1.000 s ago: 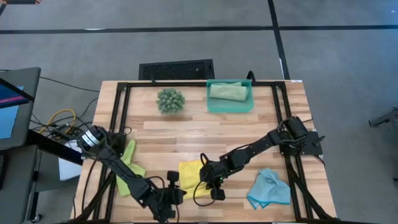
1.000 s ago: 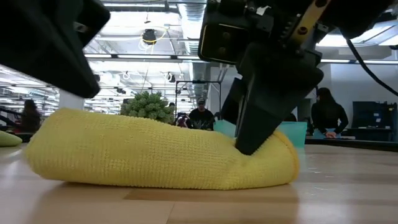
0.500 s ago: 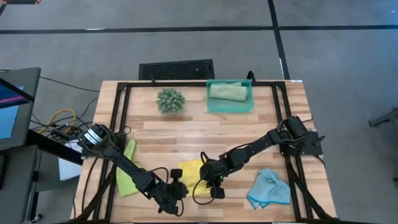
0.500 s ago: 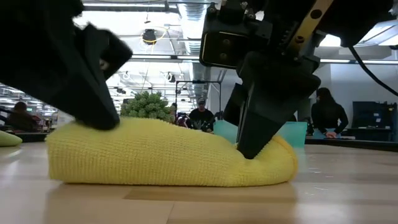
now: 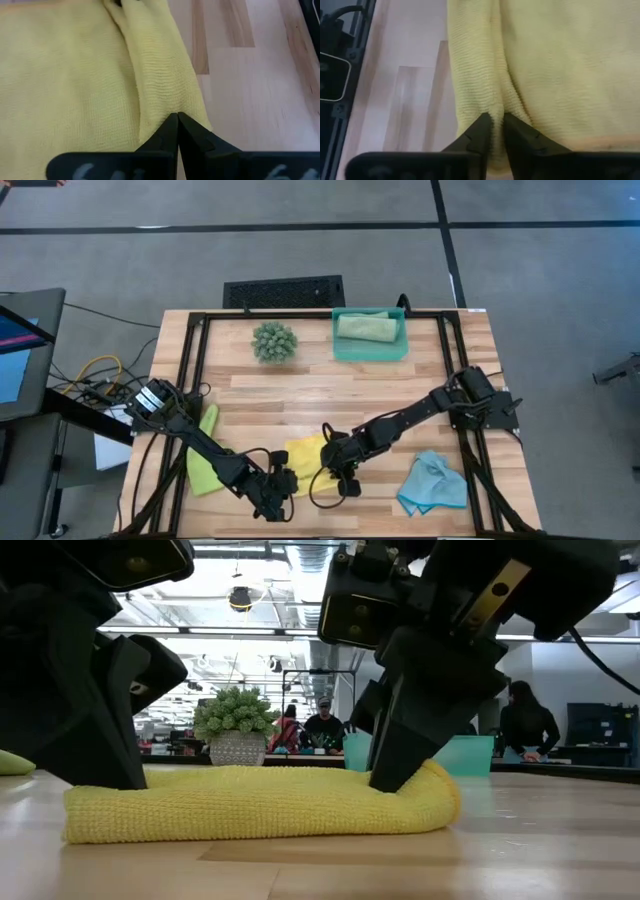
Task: Roll microfiber towels into tight, uniform cylinder then place into a basket
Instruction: Roll the yellow microfiber cloth
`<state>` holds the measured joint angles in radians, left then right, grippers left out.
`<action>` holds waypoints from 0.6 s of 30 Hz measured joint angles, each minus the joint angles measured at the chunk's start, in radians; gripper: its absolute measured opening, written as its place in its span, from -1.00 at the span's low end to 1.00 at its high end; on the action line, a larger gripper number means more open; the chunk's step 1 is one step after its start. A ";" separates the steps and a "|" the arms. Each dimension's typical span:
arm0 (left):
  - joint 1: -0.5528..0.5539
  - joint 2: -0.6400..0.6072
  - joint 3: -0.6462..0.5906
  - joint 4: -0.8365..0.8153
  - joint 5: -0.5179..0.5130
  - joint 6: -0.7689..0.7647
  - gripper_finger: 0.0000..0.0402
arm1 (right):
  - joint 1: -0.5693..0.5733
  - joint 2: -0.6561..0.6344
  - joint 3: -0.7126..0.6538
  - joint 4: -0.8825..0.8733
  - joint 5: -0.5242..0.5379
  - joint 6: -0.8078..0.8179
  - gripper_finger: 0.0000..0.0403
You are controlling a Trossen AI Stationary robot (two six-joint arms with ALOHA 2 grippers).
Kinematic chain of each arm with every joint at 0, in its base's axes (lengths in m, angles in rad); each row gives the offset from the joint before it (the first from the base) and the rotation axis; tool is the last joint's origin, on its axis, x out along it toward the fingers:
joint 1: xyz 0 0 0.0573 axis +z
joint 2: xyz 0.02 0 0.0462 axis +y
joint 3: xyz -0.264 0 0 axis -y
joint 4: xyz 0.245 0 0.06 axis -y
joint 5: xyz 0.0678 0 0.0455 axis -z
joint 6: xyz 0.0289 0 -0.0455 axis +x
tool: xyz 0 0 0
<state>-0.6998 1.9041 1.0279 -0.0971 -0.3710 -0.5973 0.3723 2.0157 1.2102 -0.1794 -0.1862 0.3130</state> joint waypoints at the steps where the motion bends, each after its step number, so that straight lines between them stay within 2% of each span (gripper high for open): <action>1: 0.000 0.000 0.000 0.000 0.000 0.000 -1.00 | -0.002 -0.004 0.000 -0.011 0.000 0.000 -0.53; 5: 0.000 0.000 0.000 -0.002 0.001 0.001 -1.00 | -0.014 -0.053 -0.002 -0.068 0.013 0.000 -0.46; 8: 0.000 0.000 0.000 -0.004 0.003 0.002 -1.00 | -0.015 -0.086 -0.002 -0.071 0.070 -0.016 -0.45; 13: 0.000 0.000 0.000 -0.004 0.005 0.004 -1.00 | 0.010 -0.103 -0.002 -0.069 0.082 -0.082 -0.49; 18: 0.000 0.000 0.000 -0.004 0.005 0.004 -1.00 | 0.034 -0.096 -0.002 -0.090 0.080 -0.069 -0.60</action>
<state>-0.7002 1.9041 1.0275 -0.1013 -0.3664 -0.5932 0.4062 1.9202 1.2087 -0.2699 -0.1063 0.2441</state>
